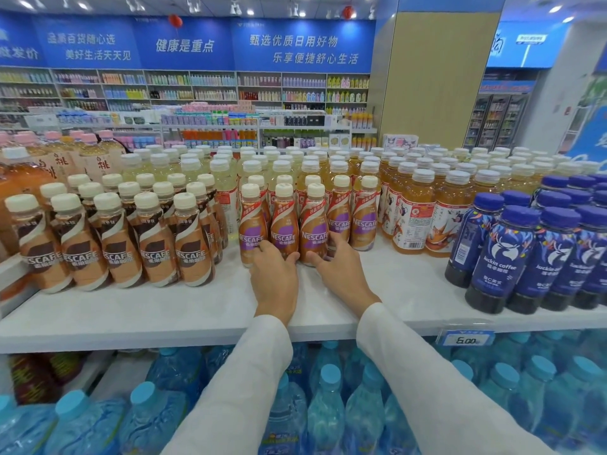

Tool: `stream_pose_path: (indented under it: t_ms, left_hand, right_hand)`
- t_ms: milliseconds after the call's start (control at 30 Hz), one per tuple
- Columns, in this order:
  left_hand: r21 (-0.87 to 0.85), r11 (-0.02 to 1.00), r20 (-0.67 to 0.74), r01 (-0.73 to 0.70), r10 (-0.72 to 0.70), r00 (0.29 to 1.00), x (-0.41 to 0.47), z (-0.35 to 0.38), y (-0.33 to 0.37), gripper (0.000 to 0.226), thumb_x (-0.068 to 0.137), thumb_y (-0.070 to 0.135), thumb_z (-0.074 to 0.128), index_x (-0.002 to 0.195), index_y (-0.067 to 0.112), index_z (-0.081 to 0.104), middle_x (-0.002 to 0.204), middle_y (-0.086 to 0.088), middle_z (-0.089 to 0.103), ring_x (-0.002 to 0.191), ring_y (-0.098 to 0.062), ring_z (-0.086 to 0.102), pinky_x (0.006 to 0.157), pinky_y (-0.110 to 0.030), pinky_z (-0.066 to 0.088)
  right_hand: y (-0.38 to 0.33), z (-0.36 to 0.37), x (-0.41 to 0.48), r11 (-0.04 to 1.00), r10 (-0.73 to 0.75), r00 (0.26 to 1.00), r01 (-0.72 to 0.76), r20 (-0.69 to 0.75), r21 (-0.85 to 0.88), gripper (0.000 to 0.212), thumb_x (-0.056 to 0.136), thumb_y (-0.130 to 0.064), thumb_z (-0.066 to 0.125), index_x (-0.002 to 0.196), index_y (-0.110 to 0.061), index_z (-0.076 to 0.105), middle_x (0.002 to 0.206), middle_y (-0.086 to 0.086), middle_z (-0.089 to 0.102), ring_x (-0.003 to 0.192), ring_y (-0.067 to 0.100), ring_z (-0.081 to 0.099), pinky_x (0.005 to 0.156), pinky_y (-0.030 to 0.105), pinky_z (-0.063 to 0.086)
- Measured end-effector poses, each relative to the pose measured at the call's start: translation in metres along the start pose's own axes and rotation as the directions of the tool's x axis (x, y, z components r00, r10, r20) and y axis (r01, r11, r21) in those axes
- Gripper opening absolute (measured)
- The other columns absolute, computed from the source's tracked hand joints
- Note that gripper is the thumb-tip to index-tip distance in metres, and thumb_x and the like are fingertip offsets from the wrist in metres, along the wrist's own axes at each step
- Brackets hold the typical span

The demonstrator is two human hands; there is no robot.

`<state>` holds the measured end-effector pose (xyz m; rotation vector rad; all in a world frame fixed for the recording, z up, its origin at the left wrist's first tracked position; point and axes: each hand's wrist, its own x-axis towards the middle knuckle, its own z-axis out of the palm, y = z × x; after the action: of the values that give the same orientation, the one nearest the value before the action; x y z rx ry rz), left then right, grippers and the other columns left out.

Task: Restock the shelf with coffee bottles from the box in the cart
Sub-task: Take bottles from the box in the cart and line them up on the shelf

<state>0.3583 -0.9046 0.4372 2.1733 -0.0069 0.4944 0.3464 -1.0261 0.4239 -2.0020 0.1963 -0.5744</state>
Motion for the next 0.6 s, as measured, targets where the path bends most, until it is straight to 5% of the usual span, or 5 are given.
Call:
stream_pose_path:
  t_ms: [167, 433, 600]
  left_hand:
    - [-0.008, 1.0, -0.006, 0.006, -0.006, 1.0, -0.002, -0.003, -0.001, 0.056, 0.091, 0.038, 0.072, 0.134, 0.009, 0.051, 0.133, -0.009, 0.059, 0.12, -0.027, 0.058, 0.098, -0.035, 0.05]
    - [-0.1, 0.994, -0.039, -0.044, 0.04, 0.998, -0.003, -0.033, -0.031, 0.019, 0.096, 0.022, 0.067, 0.112, 0.012, 0.066, 0.108, -0.006, 0.07, 0.097, -0.021, 0.064, 0.087, -0.034, 0.053]
    - [-0.18, 0.984, 0.034, -0.004, 0.011, 0.999, 0.02, -0.044, -0.043, 0.05, 0.091, 0.017, 0.073, 0.133, 0.014, 0.044, 0.136, -0.008, 0.055, 0.124, -0.025, 0.054, 0.104, -0.039, 0.048]
  right_hand:
    - [-0.001, -0.002, 0.0, 1.0, -0.006, 1.0, 0.006, 0.008, 0.011, 0.058, 0.09, -0.036, 0.074, 0.14, -0.029, 0.047, 0.137, -0.007, 0.06, 0.123, 0.016, 0.06, 0.105, 0.041, 0.051]
    - [0.001, -0.003, 0.0, 1.0, -0.017, 1.0, 0.016, 0.023, 0.021, 0.055, 0.092, -0.035, 0.072, 0.14, -0.031, 0.045, 0.139, -0.009, 0.058, 0.125, 0.014, 0.059, 0.106, 0.04, 0.05]
    - [0.001, -0.003, 0.0, 1.0, -0.01, 1.0, 0.01, 0.028, 0.005, 0.056, 0.093, -0.036, 0.07, 0.142, -0.032, 0.044, 0.141, -0.01, 0.057, 0.125, 0.014, 0.058, 0.107, 0.04, 0.05]
